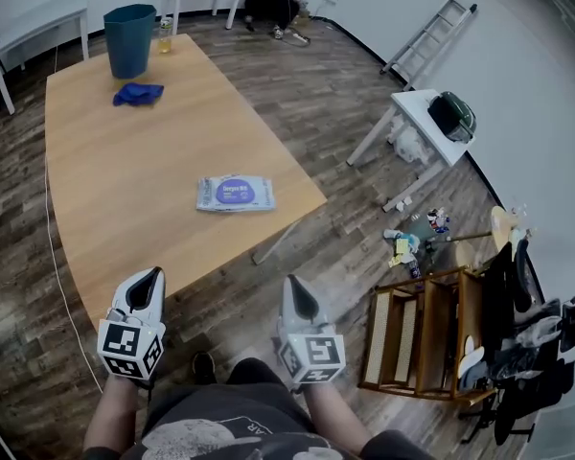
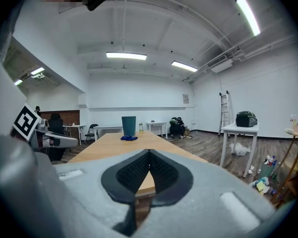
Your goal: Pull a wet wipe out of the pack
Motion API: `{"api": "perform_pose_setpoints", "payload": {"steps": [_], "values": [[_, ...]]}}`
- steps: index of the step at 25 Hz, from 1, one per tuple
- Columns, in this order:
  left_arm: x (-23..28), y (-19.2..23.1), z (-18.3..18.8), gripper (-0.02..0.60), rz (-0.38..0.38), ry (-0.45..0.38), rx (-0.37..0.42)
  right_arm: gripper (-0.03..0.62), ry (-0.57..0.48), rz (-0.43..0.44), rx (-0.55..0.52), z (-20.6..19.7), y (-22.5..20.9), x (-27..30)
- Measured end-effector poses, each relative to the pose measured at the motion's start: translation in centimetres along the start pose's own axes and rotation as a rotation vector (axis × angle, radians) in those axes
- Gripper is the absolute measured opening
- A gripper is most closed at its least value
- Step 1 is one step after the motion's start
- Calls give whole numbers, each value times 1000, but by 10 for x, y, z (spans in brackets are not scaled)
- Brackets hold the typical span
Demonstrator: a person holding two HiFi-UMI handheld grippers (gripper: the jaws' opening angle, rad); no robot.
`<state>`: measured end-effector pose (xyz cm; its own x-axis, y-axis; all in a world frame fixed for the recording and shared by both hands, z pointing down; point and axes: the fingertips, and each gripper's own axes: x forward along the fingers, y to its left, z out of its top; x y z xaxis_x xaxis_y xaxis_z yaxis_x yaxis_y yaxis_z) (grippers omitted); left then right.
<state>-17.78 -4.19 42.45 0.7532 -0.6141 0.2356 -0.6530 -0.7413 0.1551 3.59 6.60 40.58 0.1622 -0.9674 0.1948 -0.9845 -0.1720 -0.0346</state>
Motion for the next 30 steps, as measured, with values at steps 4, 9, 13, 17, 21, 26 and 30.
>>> {"api": "perform_pose_setpoints", "payload": {"steps": [4,9,13,17,21,26,30], "values": [[16,-3,0,18,-19,6,-4,-8,14,-5,-36,0,-5,8],[42,-10,-1,18,-39,16,8,-8,13,-3,-49,-3,-22,33],[67,-9,0,18,-29,31,20,-8,16,40,-41,-4,-33,71],[99,0,-1,18,1,66,40,-8,13,93,-54,4,-43,119],[133,7,-2,18,31,91,49,-8,24,143,-55,8,-54,163],[175,3,-6,18,52,115,53,-8,50,198,-76,7,-69,206],[206,-2,-21,18,47,183,70,-8,89,293,-78,0,-66,232]]}}
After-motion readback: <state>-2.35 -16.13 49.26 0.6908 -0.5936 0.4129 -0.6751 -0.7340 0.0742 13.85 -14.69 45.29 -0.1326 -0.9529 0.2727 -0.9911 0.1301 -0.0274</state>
